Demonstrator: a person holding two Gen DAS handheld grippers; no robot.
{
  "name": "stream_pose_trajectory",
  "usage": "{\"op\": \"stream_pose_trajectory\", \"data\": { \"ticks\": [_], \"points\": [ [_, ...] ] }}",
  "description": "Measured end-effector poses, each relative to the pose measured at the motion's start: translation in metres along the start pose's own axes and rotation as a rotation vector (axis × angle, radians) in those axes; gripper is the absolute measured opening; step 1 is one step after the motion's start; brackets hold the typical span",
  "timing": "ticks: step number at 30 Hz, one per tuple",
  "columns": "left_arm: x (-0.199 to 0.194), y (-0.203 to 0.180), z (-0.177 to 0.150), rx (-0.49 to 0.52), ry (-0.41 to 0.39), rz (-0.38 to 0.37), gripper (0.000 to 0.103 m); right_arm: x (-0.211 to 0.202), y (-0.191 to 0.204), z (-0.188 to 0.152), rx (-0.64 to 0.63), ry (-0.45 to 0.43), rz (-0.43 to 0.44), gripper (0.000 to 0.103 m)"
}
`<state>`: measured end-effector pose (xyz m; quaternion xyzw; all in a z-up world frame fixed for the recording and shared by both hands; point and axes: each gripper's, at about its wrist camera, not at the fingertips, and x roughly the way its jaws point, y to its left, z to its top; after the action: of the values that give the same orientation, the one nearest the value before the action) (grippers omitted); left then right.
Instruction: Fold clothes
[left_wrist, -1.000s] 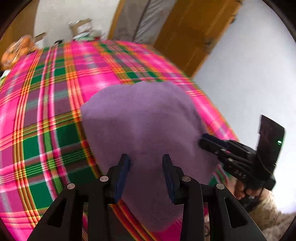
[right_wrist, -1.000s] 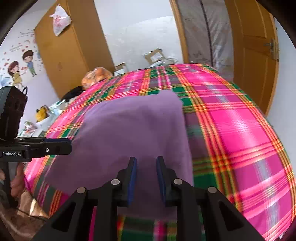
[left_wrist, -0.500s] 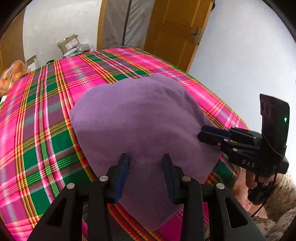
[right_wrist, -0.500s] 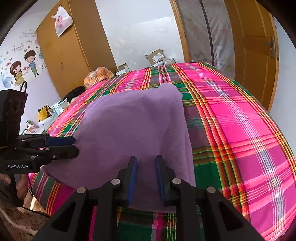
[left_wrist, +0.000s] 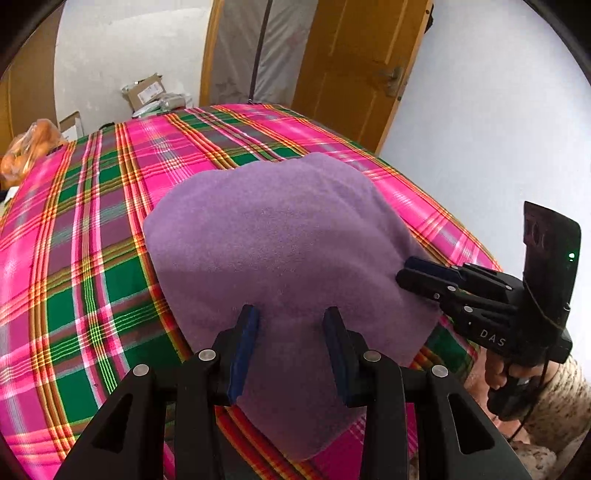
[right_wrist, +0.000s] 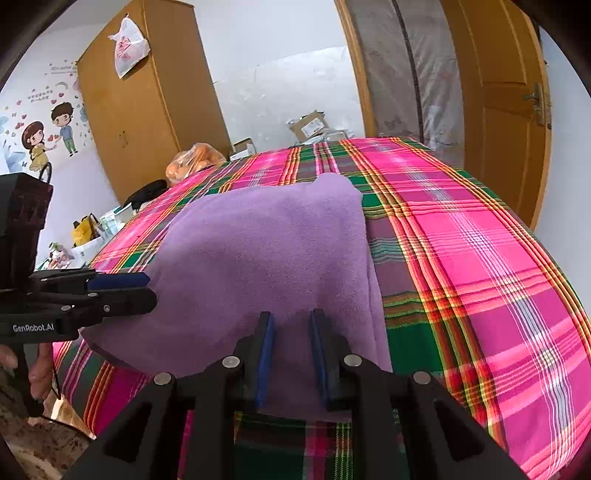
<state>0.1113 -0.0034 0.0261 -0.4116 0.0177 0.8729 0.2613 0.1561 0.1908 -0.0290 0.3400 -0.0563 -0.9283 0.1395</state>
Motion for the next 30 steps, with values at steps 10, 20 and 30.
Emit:
{"op": "stream_pose_trajectory", "data": {
  "ticks": [10,20,30],
  "points": [
    [-0.018,0.005,-0.019,-0.058,0.007,-0.008,0.038,-0.017,0.008,-0.014,-0.009,0.010,-0.052,0.020],
    [-0.018,0.012,-0.028,-0.065,-0.020,-0.036,0.038,-0.015,0.010,-0.017,-0.019,0.004,-0.058,0.020],
    [-0.020,0.057,-0.014,-0.278,0.056,-0.190,0.038,-0.019,0.004,0.017,-0.037,0.067,-0.048,0.021]
  ]
}}
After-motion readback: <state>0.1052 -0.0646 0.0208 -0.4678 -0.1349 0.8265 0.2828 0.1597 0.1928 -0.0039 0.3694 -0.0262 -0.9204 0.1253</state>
